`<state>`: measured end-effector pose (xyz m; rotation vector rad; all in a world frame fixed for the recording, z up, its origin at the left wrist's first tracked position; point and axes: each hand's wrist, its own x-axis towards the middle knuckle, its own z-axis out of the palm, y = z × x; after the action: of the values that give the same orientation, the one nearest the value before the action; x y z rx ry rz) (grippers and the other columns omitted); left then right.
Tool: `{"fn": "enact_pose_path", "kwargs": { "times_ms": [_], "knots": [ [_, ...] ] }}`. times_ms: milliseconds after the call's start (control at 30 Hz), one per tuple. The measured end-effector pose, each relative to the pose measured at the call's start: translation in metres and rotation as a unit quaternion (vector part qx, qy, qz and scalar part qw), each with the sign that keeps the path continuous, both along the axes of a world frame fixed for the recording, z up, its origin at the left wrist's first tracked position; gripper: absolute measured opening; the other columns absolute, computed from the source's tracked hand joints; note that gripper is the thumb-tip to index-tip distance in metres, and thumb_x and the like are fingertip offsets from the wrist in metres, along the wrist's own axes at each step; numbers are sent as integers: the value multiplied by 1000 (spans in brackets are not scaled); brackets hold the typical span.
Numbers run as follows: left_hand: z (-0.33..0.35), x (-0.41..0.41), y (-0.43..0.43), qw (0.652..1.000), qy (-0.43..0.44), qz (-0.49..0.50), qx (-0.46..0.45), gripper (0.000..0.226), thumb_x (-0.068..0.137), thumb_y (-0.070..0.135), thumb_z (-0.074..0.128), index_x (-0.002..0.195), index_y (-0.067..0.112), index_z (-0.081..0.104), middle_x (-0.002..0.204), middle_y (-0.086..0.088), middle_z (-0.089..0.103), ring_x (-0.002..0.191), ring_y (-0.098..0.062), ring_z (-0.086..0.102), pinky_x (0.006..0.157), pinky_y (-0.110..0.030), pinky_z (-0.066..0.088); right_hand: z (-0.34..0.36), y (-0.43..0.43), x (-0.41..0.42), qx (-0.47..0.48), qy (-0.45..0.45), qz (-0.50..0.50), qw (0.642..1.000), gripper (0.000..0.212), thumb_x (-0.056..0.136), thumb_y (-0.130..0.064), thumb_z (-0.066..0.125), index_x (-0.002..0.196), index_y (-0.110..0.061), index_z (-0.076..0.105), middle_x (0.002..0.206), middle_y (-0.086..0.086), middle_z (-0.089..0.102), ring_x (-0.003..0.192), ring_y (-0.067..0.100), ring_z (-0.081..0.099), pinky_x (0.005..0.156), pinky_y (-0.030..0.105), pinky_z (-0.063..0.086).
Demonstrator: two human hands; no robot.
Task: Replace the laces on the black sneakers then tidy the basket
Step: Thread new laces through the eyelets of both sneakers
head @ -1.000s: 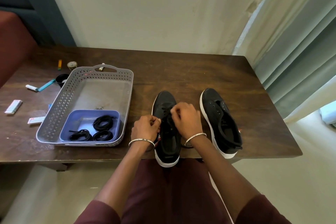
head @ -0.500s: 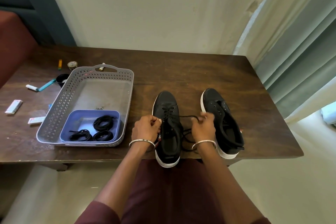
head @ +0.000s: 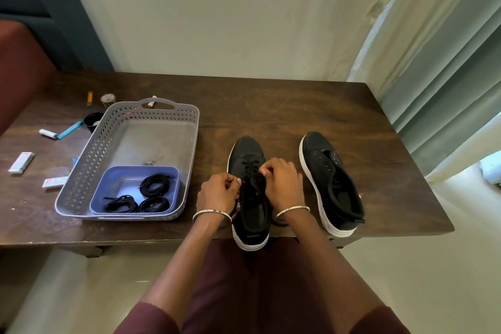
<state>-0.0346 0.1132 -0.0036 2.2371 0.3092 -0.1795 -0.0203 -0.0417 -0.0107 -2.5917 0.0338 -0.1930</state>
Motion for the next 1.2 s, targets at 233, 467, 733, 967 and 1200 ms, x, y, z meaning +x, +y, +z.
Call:
{"fn": "enact_pose_path", "kwargs": {
  "times_ms": [233,467,733,967,1200],
  "knots": [
    [-3,0,1,1000,-1,1,-3,16,95,36,60,82,31,67,65,11,69,72,-9,68,71,-31,50,-2,-11,2,-88,0,121,989,10,97,-26,57,105,-26,64,107,-7,63,105,20,51,85,39,41],
    [-5,0,1,1000,-14,-2,-4,16,95,36,60,83,30,68,65,11,69,72,-9,68,74,-32,52,-2,-20,6,449,17,-229,864,6,95,-12,63,90,-14,63,69,-2,68,62,16,63,59,31,48],
    [-6,0,-3,997,-69,-18,23,7,92,31,61,90,27,66,71,13,66,75,-17,67,71,-34,52,-8,-23,-37,176,31,-210,961,41,86,-31,73,121,-12,65,118,8,63,112,27,57,98,36,43],
    [-2,-1,-10,956,-199,-147,161,24,88,24,65,109,32,56,105,11,56,88,-18,62,67,-31,46,-14,15,-55,46,-47,-17,998,16,88,-22,66,100,-16,58,100,1,58,93,20,56,77,33,49],
    [-12,13,-16,899,-327,-148,253,9,84,25,73,85,25,64,83,7,62,59,-19,61,49,-27,38,-18,12,-49,110,-61,-77,989,10,92,-14,61,89,-10,53,86,2,55,75,21,55,65,31,41]
  ]
}}
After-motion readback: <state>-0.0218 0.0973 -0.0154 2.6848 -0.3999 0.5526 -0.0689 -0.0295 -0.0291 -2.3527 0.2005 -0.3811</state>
